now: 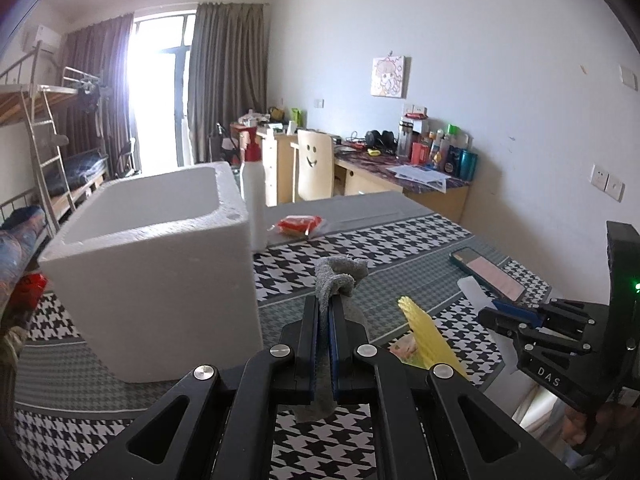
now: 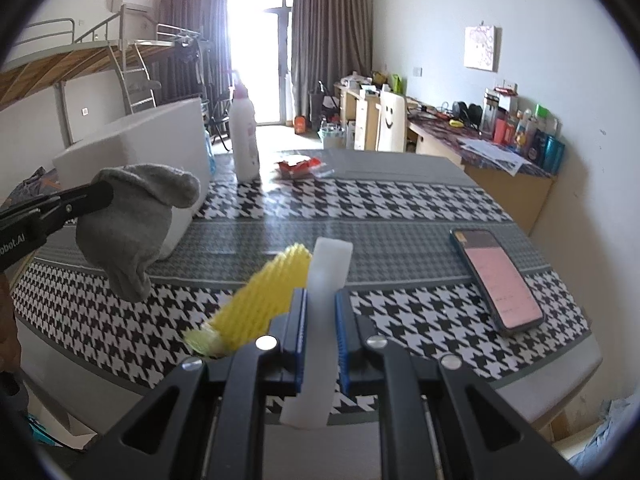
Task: Organize soft objects
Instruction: 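Lift and carry the grey cloth and white foam stick over the foam box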
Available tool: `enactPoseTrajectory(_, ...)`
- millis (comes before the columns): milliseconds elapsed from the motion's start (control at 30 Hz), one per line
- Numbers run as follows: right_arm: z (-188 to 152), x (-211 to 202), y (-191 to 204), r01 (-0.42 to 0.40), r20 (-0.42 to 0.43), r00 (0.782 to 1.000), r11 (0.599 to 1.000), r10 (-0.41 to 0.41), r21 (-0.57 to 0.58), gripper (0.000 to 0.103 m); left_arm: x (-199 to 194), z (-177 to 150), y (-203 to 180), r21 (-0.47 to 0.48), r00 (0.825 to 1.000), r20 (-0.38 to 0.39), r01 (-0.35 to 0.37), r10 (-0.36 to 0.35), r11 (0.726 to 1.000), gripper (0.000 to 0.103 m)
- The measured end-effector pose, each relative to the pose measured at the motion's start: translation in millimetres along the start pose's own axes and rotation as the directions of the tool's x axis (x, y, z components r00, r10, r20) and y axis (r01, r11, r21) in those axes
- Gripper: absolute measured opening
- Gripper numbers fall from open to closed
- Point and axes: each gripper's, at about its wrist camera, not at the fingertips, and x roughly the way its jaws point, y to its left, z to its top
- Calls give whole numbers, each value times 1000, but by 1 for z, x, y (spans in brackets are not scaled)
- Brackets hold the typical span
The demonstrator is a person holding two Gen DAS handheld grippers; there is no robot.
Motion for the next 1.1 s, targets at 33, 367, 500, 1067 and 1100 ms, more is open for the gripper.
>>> enactPoseTrajectory(33, 1, -1, 2, -3, 5, 1000, 1000, 4, -3, 17, -1, 1, 1, -1, 1000, 3, -2, 2, 1000, 5)
enactPoseTrajectory(367, 20, -5, 15, -48, 44, 998, 999, 49, -21, 17, -16, 9, 13, -20, 999, 40, -28, 29, 999, 5)
enactPoseTrajectory(500, 27, -8, 19, -61, 56, 997, 998, 62, -23, 17, -20, 14, 14, -19, 998, 54, -30, 31, 999, 5)
enactPoseTrajectory(1067, 62, -23, 35, -101, 133, 985, 993, 107, -53, 17, -38, 46, 14, 7, 991, 129, -35, 34, 999, 5)
enactPoseTrajectory(1100, 64, -24, 36, -103, 138, 984, 993, 110, -56, 17, -39, 47, 15, 8, 990, 134, -39, 37, 999, 5)
